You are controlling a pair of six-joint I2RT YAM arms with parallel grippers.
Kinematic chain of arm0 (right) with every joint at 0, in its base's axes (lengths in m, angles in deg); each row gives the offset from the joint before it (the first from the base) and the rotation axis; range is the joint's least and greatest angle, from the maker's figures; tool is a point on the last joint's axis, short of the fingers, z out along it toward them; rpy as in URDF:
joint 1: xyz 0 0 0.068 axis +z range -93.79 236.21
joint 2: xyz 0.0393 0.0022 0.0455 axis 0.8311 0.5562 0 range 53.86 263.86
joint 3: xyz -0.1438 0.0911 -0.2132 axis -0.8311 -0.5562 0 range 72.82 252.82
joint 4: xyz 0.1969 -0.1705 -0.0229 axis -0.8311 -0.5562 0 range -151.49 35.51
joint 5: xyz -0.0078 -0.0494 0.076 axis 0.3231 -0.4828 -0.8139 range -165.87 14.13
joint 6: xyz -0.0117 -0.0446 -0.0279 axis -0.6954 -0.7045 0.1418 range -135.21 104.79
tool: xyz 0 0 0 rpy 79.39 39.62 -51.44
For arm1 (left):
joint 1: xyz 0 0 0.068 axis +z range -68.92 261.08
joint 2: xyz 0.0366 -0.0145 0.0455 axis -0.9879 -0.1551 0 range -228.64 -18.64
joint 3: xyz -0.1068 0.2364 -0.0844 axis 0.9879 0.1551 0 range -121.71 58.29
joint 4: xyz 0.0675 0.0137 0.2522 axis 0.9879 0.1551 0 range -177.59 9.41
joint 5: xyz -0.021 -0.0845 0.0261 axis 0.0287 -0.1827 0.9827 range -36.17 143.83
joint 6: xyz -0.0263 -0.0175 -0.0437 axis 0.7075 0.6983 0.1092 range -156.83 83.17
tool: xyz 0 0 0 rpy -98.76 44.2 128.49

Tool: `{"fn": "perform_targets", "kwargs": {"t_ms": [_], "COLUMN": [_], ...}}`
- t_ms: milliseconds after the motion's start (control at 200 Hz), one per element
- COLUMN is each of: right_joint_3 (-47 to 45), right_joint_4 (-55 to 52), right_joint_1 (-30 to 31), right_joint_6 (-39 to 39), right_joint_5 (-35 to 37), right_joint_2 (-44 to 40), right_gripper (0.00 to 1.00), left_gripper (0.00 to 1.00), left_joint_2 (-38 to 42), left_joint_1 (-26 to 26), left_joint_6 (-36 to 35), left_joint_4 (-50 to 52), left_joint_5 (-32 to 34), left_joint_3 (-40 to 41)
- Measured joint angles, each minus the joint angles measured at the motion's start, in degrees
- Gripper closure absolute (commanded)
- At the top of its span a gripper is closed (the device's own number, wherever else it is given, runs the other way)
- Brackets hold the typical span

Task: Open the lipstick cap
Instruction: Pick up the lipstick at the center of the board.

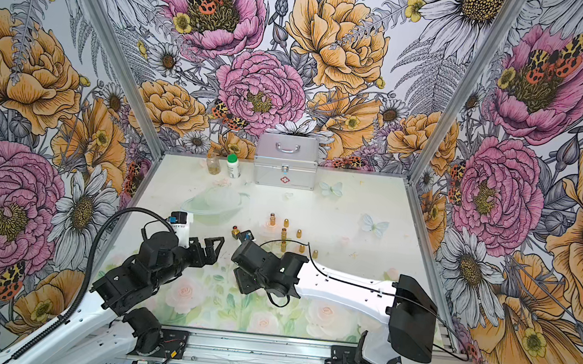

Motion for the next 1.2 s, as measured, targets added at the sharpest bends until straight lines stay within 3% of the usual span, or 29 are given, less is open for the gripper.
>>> {"fn": "perform_targets", "kwargs": {"t_ms": [225, 505, 1201], "right_joint_3": [4.94, 8.55, 10.01], "right_joint_4": [-1.09, -2.29, -3.21], "right_joint_1": [0.44, 0.42, 0.44], "right_joint_6": [2.27, 2.58, 2.54], "right_joint_5": [-0.13, -0.63, -1.51], "right_joint_2": [8.24, 14.86, 20.33], "right_gripper": [0.38, 0.5, 0.64], "left_gripper": [0.01, 0.01, 0.01], "left_joint_2": [-1.55, -1.64, -2.01], "left_joint_1": [1.38, 2.05, 2.97], "left_joint_6": [0.79, 0.76, 0.72], "left_joint_4": [1.99, 2.32, 3.06], "left_joint_5": [-0.42, -0.39, -0.22], "left_joint_3": [-0.04, -0.07, -0.07]}}
